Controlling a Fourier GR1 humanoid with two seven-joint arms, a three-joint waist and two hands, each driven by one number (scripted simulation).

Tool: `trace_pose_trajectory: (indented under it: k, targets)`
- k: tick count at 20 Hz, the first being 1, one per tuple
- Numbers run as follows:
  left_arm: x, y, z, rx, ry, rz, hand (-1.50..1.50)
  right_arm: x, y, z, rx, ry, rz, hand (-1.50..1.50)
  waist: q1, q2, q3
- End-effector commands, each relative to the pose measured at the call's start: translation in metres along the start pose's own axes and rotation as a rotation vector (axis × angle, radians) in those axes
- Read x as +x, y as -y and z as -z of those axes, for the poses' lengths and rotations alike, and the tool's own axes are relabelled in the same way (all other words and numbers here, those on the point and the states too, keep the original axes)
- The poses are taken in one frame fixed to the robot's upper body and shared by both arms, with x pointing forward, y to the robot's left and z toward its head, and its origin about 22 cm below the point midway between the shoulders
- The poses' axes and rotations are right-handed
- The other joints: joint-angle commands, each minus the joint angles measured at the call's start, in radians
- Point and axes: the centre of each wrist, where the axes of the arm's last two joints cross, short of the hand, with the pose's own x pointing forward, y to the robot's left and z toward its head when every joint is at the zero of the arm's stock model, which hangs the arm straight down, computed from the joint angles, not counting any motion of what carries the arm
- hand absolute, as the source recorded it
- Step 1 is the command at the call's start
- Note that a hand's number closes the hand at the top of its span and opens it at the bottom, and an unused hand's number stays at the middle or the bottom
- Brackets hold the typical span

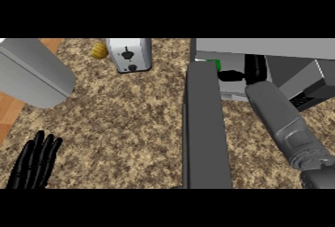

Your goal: Pick up the milk, place it into the microwave and close the microwave

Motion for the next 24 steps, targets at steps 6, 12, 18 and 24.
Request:
trace_pose_trajectory:
  k: [6, 12, 18, 24]
  targets:
    - [0.002, 0.006, -0.004, 0.002, -0.002, 0.017, -1.50, -0.018, 0.023, 0.002, -0.085, 0.008, -0.004, -1.50, -0.012, -0.006, 0.000]
    - [-0.001, 0.005, -0.010, 0.020, 0.004, 0.014, -1.50, -0.041, 0.054, 0.003, -0.080, 0.022, 0.069, -1.50, -0.022, -0.009, 0.000]
    - [0.003, 0.016, -0.009, 0.006, -0.027, 0.003, -1.50, -0.034, 0.051, 0.007, -0.023, 0.008, 0.216, -1.50, -0.024, -0.011, 0.000]
    - [0.017, 0.025, -0.016, 0.018, -0.007, -0.028, -1.50, -0.054, 0.043, -0.017, 0.005, -0.018, 0.304, -1.50, -0.041, -0.021, -0.001]
